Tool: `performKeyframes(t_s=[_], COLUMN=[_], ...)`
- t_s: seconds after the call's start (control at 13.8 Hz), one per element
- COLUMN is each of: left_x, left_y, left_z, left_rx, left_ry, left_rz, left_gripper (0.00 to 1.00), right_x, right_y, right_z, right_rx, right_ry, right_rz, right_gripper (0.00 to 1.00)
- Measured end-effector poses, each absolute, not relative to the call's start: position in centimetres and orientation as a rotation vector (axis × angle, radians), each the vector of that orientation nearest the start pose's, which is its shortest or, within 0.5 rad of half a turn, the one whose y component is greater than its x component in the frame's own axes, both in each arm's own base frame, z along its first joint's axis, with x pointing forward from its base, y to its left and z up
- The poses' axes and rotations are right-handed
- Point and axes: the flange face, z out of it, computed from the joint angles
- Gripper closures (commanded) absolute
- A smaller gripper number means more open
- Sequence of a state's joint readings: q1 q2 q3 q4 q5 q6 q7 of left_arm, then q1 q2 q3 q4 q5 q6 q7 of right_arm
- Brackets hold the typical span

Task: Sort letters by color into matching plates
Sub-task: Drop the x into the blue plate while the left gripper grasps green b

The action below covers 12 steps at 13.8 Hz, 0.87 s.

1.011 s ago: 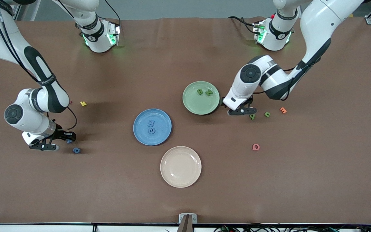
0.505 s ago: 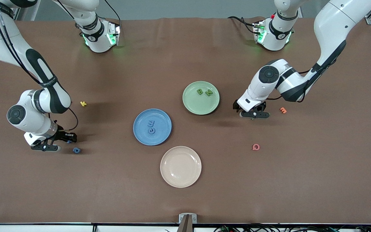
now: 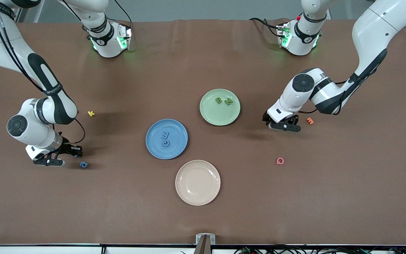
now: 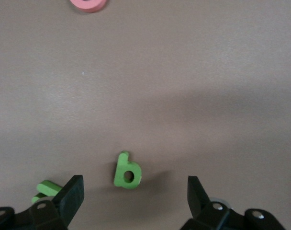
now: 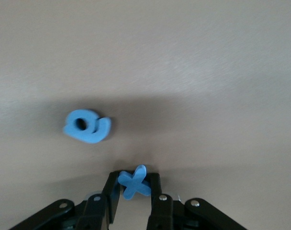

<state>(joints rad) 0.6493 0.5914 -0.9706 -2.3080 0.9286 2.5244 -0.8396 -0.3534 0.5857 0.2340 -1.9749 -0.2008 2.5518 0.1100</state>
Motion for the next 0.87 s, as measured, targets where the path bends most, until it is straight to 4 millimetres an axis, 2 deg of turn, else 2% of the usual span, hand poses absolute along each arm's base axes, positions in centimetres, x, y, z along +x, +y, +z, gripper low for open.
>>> performKeyframes(t_s=[0.07, 0.22, 0.43, 0.58, 0.65, 0.72, 0.79, 0.87], left_x=[47.3, 47.2, 47.2, 47.3, 47.3, 47.4, 47.4, 47.4], left_y=[-19.5, -19.4, -18.6, -18.0, -17.6, -17.4, -17.4, -17.5], left_z=[19.4, 19.0, 18.1, 17.3, 16.9, 16.7, 16.8, 16.8], left_rx=[-3.14, -3.148, -3.138, -3.149, -3.154, -3.158, -3.161, -3.163], left_ry=[0.298, 0.298, 0.329, 0.347, 0.347, 0.344, 0.341, 0.335], left_rz=[-0.095, -0.087, -0.099, -0.119, -0.119, -0.119, -0.124, -0.125], left_gripper=[0.09, 0.09, 0.12, 0.22, 0.26, 0.3, 0.33, 0.39], right_x=[61.0, 61.3, 60.2, 58.7, 58.0, 57.3, 56.6, 56.0], right_y=[-5.4, 0.5, 12.3, 19.7, 22.7, 25.4, 27.7, 29.8], right_z=[18.1, 19.5, 21.4, 22.6, 23.1, 23.6, 24.0, 24.4], right_rx=[-3.119, -3.117, -3.084, -3.034, -3.014, -2.996, -2.978, -2.962], right_ry=[0.21, 0.331, 0.524, 0.652, 0.703, 0.752, 0.795, 0.834], right_rz=[0.013, 0.048, 0.055, 0.047, 0.042, 0.034, 0.025, 0.019], right_gripper=[1.0, 1.0, 1.0, 0.99, 0.99, 0.93, 0.51, 0.01])
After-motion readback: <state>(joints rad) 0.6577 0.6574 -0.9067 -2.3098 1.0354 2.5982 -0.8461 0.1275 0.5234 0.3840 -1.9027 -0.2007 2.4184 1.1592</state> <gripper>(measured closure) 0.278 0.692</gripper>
